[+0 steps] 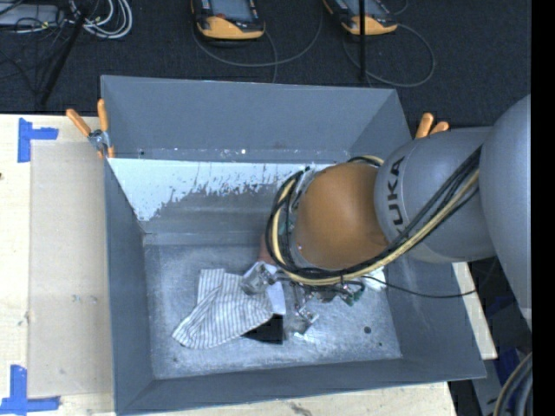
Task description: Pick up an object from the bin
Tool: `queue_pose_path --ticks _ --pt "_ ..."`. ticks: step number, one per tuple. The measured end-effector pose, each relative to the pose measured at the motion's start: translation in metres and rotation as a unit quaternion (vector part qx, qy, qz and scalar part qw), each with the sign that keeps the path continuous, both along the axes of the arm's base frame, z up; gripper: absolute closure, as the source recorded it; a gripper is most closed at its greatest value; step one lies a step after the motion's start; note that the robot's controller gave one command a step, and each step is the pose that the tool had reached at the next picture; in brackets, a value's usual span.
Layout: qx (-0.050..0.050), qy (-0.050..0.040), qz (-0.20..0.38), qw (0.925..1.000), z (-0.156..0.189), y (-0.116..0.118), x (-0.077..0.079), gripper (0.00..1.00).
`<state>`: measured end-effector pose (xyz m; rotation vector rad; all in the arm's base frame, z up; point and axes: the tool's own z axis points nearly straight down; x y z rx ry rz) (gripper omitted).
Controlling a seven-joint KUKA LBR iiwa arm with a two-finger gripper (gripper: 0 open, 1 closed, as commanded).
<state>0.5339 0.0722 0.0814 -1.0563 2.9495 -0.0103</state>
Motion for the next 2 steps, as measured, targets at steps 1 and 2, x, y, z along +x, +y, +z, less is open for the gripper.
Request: queue_pose_path --ticks 1,2 --pt "0.008 -0.0147 0.001 0.9999 0.0002 0.0064 0.0048 1.00" --pt "0.008 -0.0147 0.001 0.9999 0.0002 0.0065 0.0047 1.00"
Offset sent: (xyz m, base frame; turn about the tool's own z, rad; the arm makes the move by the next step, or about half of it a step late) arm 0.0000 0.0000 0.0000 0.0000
